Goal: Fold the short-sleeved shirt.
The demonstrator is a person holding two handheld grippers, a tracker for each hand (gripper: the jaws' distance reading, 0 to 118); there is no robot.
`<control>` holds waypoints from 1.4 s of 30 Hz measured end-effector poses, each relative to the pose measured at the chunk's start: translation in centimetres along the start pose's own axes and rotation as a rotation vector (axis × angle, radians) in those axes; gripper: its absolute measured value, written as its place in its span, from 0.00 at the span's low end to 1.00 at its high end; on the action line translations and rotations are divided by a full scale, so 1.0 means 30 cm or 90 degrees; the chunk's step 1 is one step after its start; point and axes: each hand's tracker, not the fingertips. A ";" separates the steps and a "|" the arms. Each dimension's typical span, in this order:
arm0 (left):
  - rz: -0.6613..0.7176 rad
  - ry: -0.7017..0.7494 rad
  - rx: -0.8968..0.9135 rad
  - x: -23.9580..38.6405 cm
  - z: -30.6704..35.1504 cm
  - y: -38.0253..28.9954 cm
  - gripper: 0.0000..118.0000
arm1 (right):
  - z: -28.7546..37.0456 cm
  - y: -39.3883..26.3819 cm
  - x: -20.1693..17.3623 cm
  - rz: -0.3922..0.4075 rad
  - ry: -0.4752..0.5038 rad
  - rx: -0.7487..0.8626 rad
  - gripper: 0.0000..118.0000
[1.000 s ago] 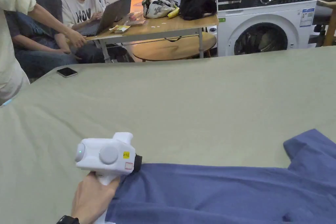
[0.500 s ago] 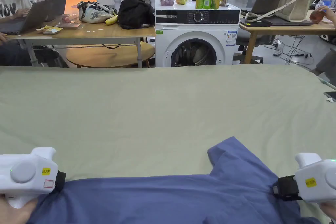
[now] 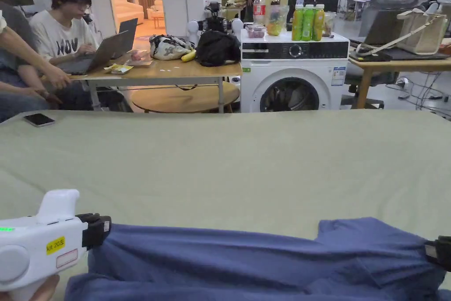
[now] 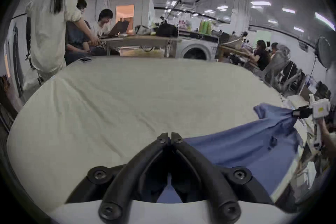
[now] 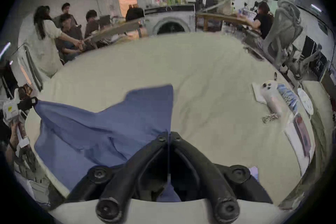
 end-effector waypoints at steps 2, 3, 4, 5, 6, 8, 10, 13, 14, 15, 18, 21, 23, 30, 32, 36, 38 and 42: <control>0.007 -0.005 -0.001 -0.010 0.118 -0.050 0.00 | 0.105 -0.057 -0.005 0.009 0.010 0.007 0.00; 0.011 -0.010 -0.001 -0.015 0.175 -0.088 0.00 | 0.150 -0.095 -0.002 0.005 0.008 0.010 0.00; 0.019 -0.018 -0.004 -0.020 0.220 -0.124 0.00 | 0.189 -0.128 0.001 0.006 0.012 0.008 0.00; 0.026 -0.020 -0.019 -0.023 0.254 -0.166 0.00 | 0.218 -0.167 -0.006 0.010 0.013 0.005 0.00; 0.030 -0.024 -0.029 -0.021 0.273 -0.215 0.00 | 0.246 -0.209 -0.010 0.016 0.007 0.002 0.00; 0.030 -0.020 -0.061 -0.017 0.301 -0.297 0.00 | 0.281 -0.282 -0.019 0.032 0.004 -0.011 0.00; 0.030 -0.016 -0.085 -0.034 0.292 -0.377 0.00 | 0.277 -0.334 -0.020 0.037 0.002 -0.026 0.00; 0.060 -0.013 -0.103 -0.058 0.277 -0.460 0.00 | 0.262 -0.398 -0.024 0.036 -0.005 -0.042 0.00; 0.065 -0.009 -0.103 -0.054 0.273 -0.479 0.00 | 0.256 -0.413 -0.025 0.033 -0.005 -0.044 0.00; 0.058 -0.007 -0.097 -0.055 0.265 -0.488 0.00 | 0.248 -0.426 -0.027 0.033 -0.007 -0.044 0.00; 0.034 0.014 -0.105 -0.027 0.254 -0.497 0.37 | 0.226 -0.444 -0.025 0.033 -0.022 -0.040 0.35; 0.057 -0.016 -0.087 -0.008 0.276 -0.461 0.50 | 0.254 -0.442 -0.031 0.034 -0.022 -0.009 0.50; 0.050 -0.019 -0.054 0.041 0.305 -0.418 0.50 | 0.280 -0.420 -0.052 0.035 0.001 0.051 0.50; -0.059 -0.003 0.072 0.281 0.285 -0.250 0.50 | 0.267 -0.281 -0.305 0.102 0.021 0.157 0.50; -0.048 -0.007 0.068 0.330 0.240 -0.225 0.50 | 0.221 -0.248 -0.369 0.095 0.028 0.151 0.50; -0.024 -0.040 0.063 0.395 0.159 -0.215 0.50 | 0.111 -0.234 -0.479 0.088 0.037 0.134 0.50; -0.017 -0.037 0.064 0.420 0.130 -0.226 0.50 | 0.079 -0.248 -0.517 0.071 0.047 0.132 0.47; 0.003 -0.089 0.043 0.434 0.103 -0.261 0.22 | 0.045 -0.289 -0.571 0.079 0.066 0.114 0.23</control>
